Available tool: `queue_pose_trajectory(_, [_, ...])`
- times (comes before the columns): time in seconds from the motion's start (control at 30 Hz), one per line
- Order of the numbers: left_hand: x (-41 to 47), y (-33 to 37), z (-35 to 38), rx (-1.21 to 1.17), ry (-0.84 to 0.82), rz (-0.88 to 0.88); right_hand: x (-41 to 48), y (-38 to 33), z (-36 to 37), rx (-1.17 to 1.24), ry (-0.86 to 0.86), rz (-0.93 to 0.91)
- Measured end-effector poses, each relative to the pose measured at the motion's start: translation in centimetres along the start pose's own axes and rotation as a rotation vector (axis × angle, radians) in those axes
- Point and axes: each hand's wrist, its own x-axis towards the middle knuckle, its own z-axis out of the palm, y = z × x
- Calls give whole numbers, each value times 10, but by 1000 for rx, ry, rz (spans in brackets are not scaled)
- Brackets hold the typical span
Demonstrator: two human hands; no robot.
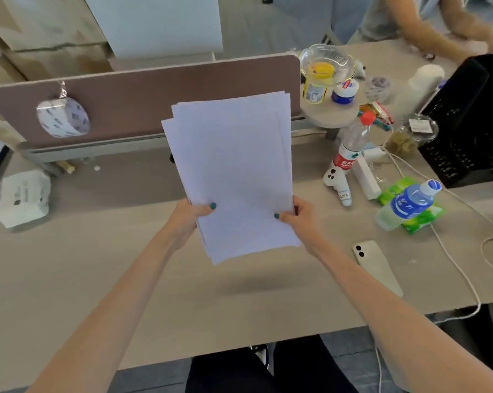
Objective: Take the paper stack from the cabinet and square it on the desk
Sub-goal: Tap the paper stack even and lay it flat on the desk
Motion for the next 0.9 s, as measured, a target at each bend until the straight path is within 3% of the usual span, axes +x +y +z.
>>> queue_pose_trajectory(0.43, [40,-6,-7,68,204,120,60,-5,19,89,-46,35])
queue_pose_trajectory(0.9, [34,28,-27,140,-20,129,65,-49,4,97,-398,39])
